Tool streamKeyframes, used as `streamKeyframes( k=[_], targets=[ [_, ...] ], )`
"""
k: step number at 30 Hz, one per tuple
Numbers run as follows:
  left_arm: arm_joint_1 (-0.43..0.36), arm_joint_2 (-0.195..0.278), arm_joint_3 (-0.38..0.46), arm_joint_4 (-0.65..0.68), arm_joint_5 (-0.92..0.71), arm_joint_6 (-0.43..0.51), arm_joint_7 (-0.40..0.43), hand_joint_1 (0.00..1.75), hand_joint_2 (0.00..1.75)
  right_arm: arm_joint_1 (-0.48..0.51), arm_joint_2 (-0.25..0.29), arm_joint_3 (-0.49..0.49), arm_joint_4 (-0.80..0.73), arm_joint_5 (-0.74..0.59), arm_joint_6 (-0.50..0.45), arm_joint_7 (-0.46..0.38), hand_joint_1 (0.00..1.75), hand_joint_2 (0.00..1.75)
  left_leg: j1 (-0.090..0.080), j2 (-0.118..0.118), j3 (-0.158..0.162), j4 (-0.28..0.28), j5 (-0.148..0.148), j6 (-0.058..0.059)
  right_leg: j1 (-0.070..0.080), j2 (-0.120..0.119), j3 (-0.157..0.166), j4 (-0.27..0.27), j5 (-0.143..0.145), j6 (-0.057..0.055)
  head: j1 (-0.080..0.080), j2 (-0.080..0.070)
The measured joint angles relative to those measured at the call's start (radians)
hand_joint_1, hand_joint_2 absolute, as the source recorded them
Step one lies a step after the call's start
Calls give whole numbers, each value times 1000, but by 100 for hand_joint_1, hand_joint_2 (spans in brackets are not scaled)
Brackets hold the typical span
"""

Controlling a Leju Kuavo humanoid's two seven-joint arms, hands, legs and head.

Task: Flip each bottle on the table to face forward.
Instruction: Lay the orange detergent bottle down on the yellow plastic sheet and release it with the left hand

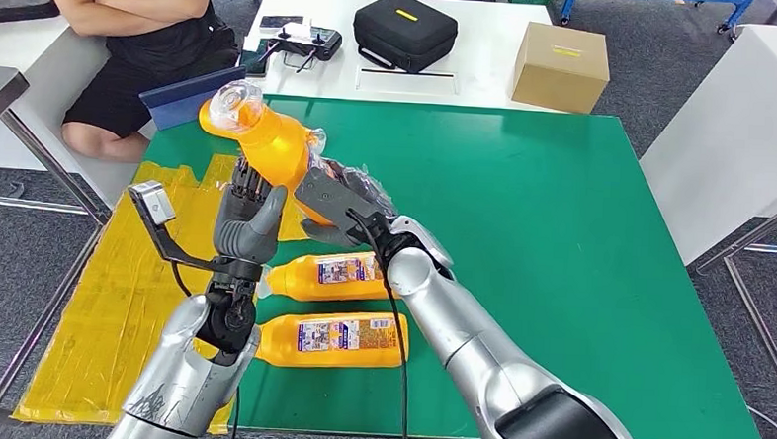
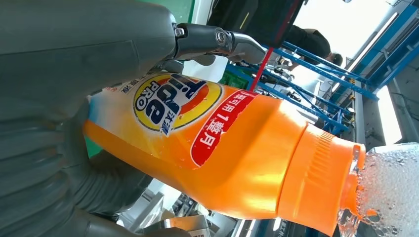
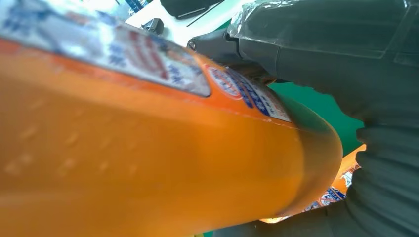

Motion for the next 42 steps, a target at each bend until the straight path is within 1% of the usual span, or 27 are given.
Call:
streamKeyframes(
  k=[5, 11, 16, 27, 36, 40, 42],
  targets=[
    [-22, -4, -3, 30, -15, 18, -25, 0, 175, -16, 6, 34, 14, -15, -1, 27, 175, 175, 0, 0, 0, 0, 0, 0, 0, 0, 0, 0, 0, 0, 0, 0],
    [-41, -4, 8, 62, -13, 19, -39, 0, 175, -32, 5, 125, 39, -90, -24, 45, 175, 175, 0, 0, 0, 0, 0, 0, 0, 0, 0, 0, 0, 0, 0, 0],
    [-44, -4, 25, 78, -17, 19, -40, 0, 175, -40, 3, 176, 59, -93, -34, 47, 175, 175, 0, 0, 0, 0, 0, 0, 0, 0, 0, 0, 0, 0, 0, 0],
    [-45, -4, 44, 84, -44, 20, -29, 0, 175, -52, 1, 225, 70, -84, -34, 62, 175, 175, 0, 0, 0, 0, 0, 0, 0, 0, 0, 0, 0, 0, 0, 0],
    [-45, -2, 48, 84, -62, 20, -20, 0, 175, -54, 0, 234, 70, -85, -34, 69, 175, 175, 0, 0, 0, 0, 0, 0, 0, 0, 0, 0, 0, 0, 0, 0],
    [-50, 21, 57, 78, -156, 1, 18, 0, 175, -55, -4, 275, 68, -75, -33, 86, 175, 175, 0, 0, 0, 0, 0, 0, 0, 0, 0, 0, 0, 0, 0, 0],
    [-51, 29, 60, 73, -170, -12, 27, 0, 175, -57, -4, 291, 67, -72, -32, 91, 175, 175, 0, 0, 0, 0, 0, 0, 0, 0, 0, 0, 0, 0, 0, 0]
  ],
)
